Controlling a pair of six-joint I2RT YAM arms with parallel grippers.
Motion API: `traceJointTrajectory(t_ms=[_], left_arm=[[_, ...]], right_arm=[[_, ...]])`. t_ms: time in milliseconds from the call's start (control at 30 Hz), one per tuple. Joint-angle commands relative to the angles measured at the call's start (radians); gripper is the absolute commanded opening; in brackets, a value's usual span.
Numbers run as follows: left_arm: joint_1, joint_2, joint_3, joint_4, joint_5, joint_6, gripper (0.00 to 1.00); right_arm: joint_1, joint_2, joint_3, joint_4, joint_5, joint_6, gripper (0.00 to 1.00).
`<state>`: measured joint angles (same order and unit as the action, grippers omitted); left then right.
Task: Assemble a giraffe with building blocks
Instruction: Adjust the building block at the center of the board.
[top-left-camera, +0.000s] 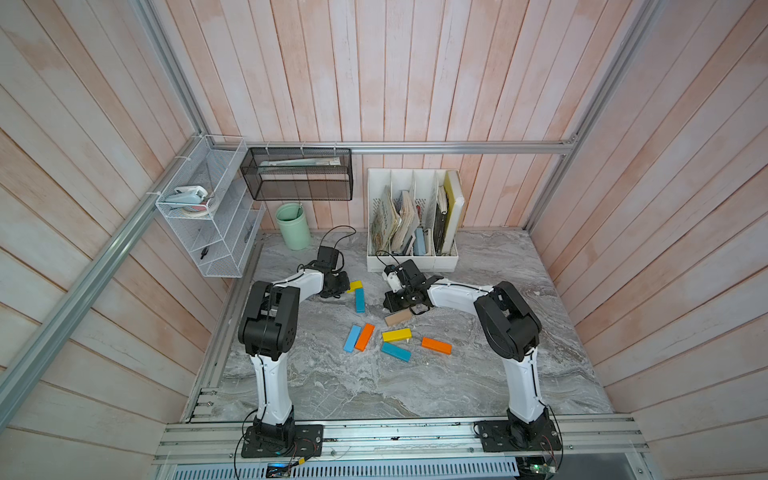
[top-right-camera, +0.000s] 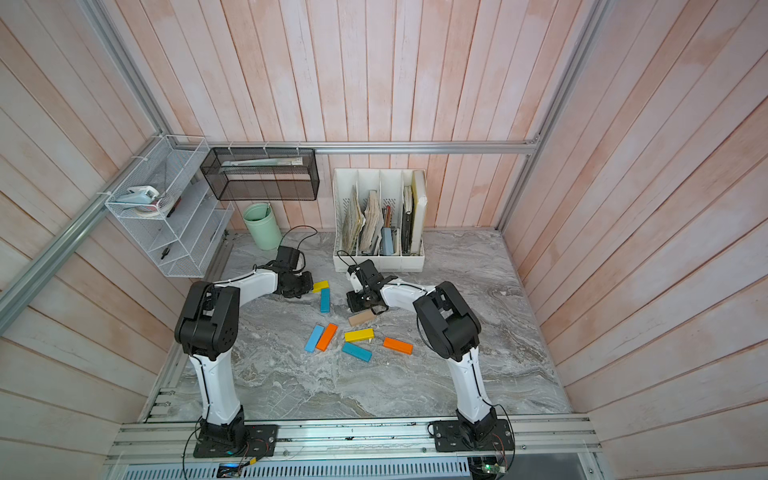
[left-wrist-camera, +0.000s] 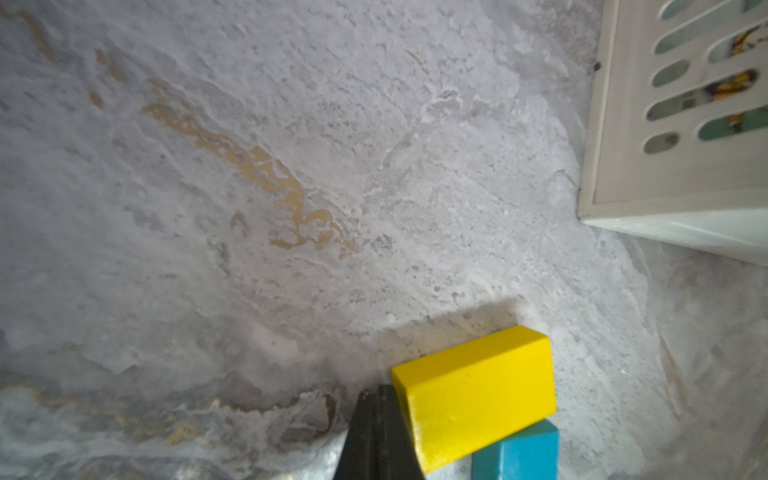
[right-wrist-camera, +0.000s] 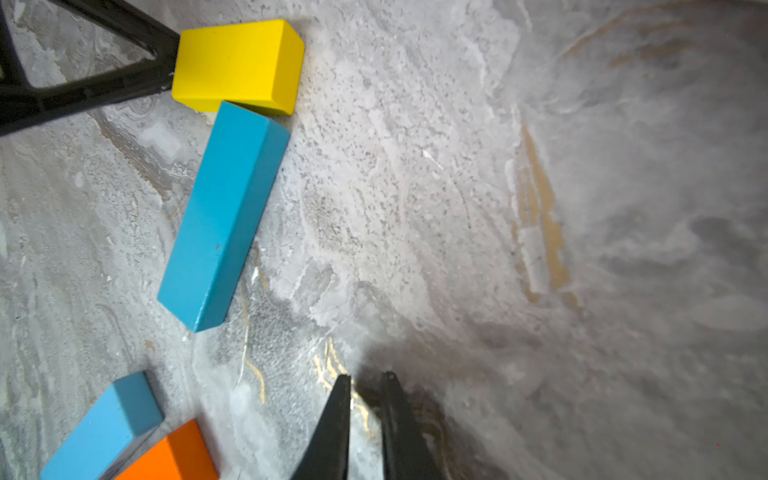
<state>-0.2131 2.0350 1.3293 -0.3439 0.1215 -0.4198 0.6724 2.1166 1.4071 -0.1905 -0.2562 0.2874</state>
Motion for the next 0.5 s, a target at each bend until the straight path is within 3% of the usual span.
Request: traceJointTrajectory(t_ms=[0, 467], left_arm=[[0.008, 0.042, 0.02, -0.024, -0.016, 0.004, 0.0], [0.012, 0.065, 0.062, -0.029, 0.021, -0.002, 0.0]], right_arm=[[-0.005, 0.001, -0.01, -0.034, 0.003, 0.0, 0.17], [-0.008, 0.025, 0.025, -0.043, -0.014, -0.004, 0.17]])
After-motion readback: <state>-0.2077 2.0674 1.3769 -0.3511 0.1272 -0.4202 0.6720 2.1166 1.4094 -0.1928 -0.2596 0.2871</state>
